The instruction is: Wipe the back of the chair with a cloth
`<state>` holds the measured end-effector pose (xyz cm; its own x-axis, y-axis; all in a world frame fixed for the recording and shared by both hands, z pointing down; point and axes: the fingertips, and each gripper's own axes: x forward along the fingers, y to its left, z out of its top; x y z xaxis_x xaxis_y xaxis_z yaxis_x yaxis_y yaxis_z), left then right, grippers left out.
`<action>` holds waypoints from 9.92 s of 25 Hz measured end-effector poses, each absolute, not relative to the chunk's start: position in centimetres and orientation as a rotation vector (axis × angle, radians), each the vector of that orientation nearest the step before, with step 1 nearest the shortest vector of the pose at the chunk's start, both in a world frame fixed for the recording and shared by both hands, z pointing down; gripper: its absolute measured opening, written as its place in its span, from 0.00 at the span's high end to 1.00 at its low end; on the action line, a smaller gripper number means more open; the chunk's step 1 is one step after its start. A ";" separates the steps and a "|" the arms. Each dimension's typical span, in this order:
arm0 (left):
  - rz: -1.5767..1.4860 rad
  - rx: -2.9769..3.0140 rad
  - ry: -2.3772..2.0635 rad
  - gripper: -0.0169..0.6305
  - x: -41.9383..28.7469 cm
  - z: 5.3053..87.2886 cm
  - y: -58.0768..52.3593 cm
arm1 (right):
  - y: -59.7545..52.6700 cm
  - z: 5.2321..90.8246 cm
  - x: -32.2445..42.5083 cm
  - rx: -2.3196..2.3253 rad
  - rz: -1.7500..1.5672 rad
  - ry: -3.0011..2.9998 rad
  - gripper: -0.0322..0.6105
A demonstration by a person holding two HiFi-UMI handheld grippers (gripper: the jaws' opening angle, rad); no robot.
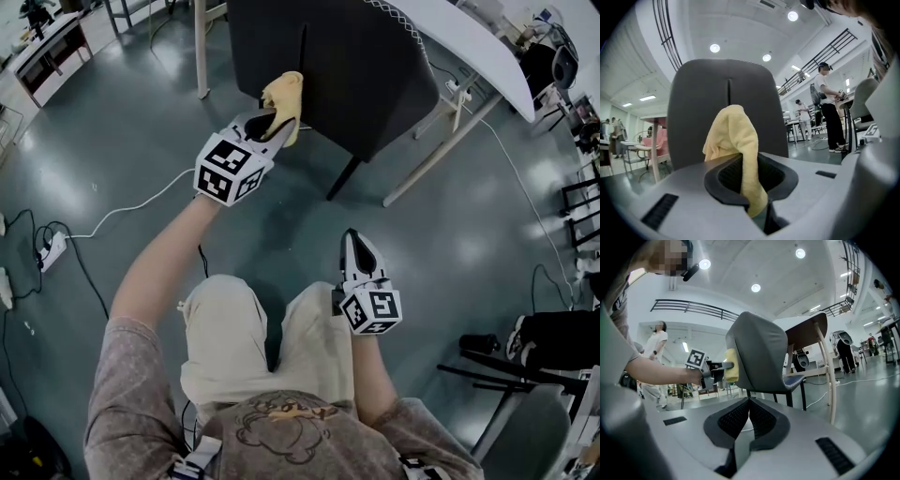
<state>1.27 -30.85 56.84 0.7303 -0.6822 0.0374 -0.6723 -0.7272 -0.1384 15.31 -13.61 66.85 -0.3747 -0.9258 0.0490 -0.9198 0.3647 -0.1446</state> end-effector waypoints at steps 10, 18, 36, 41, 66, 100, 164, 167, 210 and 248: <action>-0.169 -2.748 1.489 0.88 -10.0 62.0 -37.6 | -14.2 68.1 14.4 -1.749 -0.251 2.586 0.91; -0.226 -2.726 1.659 0.88 -13.1 65.9 -42.7 | -14.5 69.3 13.5 -1.768 -0.270 2.598 0.91; -0.334 -2.678 1.669 0.88 -10.8 68.1 -46.2 | -15.2 70.0 14.6 -1.819 -0.279 2.582 0.91; -0.276 -2.685 1.642 0.88 -9.6 67.1 -45.7 | -15.1 70.0 14.7 -1.817 -0.284 2.579 0.91; -0.237 -2.654 1.296 0.88 1.0 64.4 -39.9 | -14.3 69.6 15.9 -1.821 -0.277 2.567 0.91; -0.209 -2.839 0.813 0.88 17.3 62.7 -27.4 | -11.3 68.6 20.0 -1.840 -0.263 2.504 0.91; -0.090 -2.944 1.483 0.88 -12.2 34.6 -28.9 | -18.6 40.3 6.7 -1.559 -0.355 2.814 0.91; -0.080 -2.967 1.499 0.88 -13.3 27.3 -28.8 | -19.0 32.7 6.0 -1.555 -0.362 2.808 0.91; -0.023 -2.799 1.687 0.88 -16.9 9.4 -21.2 | -21.0 11.2 6.5 -1.525 -0.249 2.760 0.91; -0.002 -2.740 1.898 0.88 -14.3 12.7 -17.5 | -19.6 13.5 7.5 -1.515 -0.304 2.764 0.91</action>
<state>-14.26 -17.53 12.65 0.3571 -0.9276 0.1095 -0.9279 -0.3388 0.1557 7.55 -19.58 13.47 -0.5421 -0.8326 0.1133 -0.8374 0.5240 -0.1557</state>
